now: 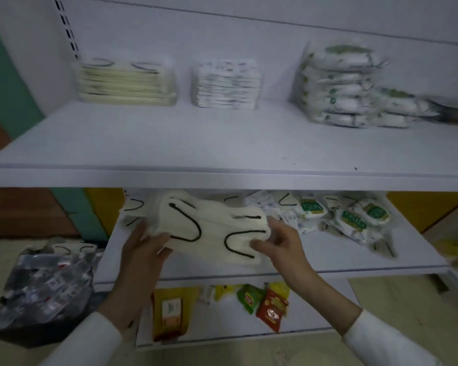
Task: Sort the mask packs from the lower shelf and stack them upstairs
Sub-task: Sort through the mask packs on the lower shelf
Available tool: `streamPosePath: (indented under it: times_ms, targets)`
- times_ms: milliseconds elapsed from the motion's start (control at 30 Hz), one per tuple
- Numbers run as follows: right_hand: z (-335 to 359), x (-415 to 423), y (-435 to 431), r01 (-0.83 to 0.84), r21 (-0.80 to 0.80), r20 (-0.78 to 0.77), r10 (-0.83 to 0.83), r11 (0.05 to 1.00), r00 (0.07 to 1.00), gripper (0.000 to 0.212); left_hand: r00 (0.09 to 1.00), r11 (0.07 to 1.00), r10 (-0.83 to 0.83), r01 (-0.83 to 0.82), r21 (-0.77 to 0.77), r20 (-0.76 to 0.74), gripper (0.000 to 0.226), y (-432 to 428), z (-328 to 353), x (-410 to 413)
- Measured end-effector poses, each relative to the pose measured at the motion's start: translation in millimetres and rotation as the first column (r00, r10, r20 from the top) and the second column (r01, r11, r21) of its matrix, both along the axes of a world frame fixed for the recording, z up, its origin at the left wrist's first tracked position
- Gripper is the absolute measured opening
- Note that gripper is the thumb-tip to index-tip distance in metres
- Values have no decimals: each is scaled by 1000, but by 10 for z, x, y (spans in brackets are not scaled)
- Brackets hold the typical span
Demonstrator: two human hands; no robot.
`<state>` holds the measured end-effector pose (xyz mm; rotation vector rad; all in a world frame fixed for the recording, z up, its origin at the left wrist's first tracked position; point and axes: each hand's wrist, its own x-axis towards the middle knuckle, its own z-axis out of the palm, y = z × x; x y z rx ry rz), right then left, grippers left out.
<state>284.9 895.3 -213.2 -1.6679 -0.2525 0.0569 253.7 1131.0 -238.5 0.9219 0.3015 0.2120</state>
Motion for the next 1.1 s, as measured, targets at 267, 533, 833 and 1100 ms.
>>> streamPosePath:
  times_ms: [267, 533, 833, 1100]
  targets:
    - [1242, 343, -224, 63, -38, 308, -48, 997, 950, 43, 972, 704, -94, -89, 704, 217, 34, 73, 1372, 220]
    - [1357, 966, -186, 86, -85, 232, -64, 993, 971, 41, 980, 642, -2, -152, 751, 200, 19, -153, 1450, 874]
    - [1318, 1251, -427, 162, -126, 199, -135, 979, 971, 35, 983, 612, 11, -153, 776, 186, 14, 1, 1406, 1025]
    - [1300, 1460, -458, 180, -76, 152, -167, 981, 974, 14, 986, 419, 47, -167, 893, 162, 15, 58, 1481, 1127]
